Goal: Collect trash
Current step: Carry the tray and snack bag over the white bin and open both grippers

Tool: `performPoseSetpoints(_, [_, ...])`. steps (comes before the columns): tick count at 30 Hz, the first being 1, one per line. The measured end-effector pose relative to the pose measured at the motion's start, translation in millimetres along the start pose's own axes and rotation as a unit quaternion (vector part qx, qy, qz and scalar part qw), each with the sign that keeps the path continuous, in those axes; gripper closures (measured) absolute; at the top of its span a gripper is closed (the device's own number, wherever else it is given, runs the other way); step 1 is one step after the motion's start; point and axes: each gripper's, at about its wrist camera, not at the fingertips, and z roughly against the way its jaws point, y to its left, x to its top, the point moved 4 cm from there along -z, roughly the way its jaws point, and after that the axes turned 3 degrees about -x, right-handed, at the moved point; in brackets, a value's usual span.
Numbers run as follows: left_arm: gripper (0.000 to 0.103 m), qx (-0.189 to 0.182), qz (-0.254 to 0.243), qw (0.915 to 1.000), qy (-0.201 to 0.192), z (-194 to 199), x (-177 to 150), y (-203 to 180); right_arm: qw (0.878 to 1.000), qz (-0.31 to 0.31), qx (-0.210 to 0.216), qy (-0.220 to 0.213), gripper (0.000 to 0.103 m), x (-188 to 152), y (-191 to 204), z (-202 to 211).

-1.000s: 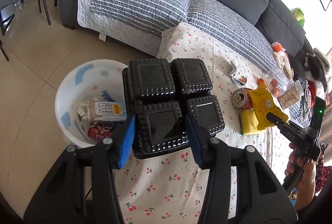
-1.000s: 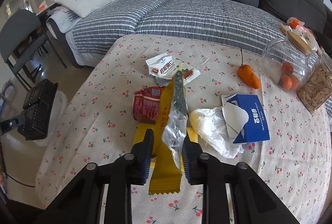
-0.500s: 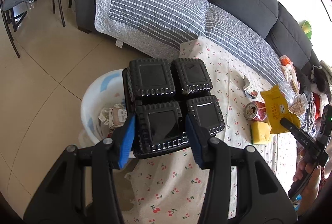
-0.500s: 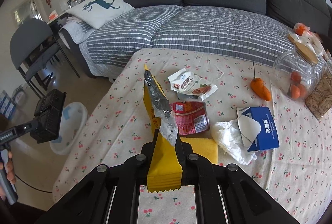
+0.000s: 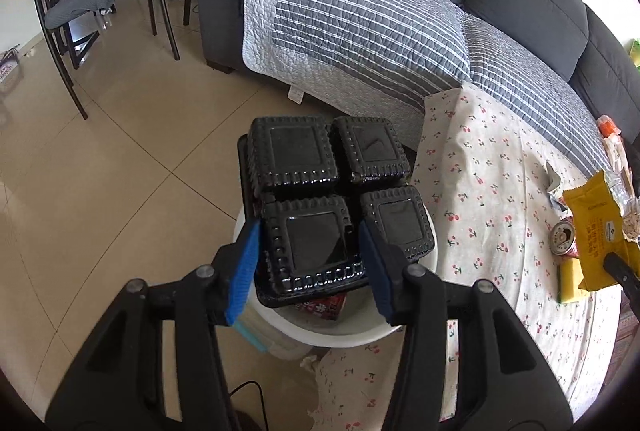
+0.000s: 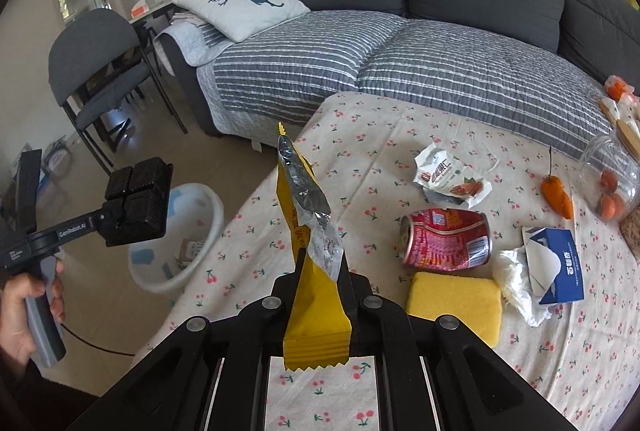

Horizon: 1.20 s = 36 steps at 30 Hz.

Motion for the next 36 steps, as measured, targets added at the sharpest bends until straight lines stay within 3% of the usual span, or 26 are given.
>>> performPoseSetpoints(2, [0.046,0.021,-0.011,0.9997,-0.001,-3,1,1,1.0,0.006,0.002,0.002,0.093,0,8,-2])
performPoseSetpoints(5, [0.029,0.048,-0.014,0.9987,0.006,-4,-1,6,1.0,0.013,0.007,0.004,0.093,-1,20,-3])
performPoseSetpoints(17, [0.015,0.041,0.018,0.9987,0.024,14,-9,45,0.998,0.041,0.036,0.027,0.093,1,93,-29])
performPoseSetpoints(24, [0.003,0.091,-0.001,0.9956,0.024,20,-16,73,0.996,0.052,0.057,0.051,0.092,1,148,-62])
performPoseSetpoints(36, [0.003,0.115,-0.017,0.9928,0.03,24,-24,111,0.994,0.04,0.068,0.075,0.09,13,200,-106])
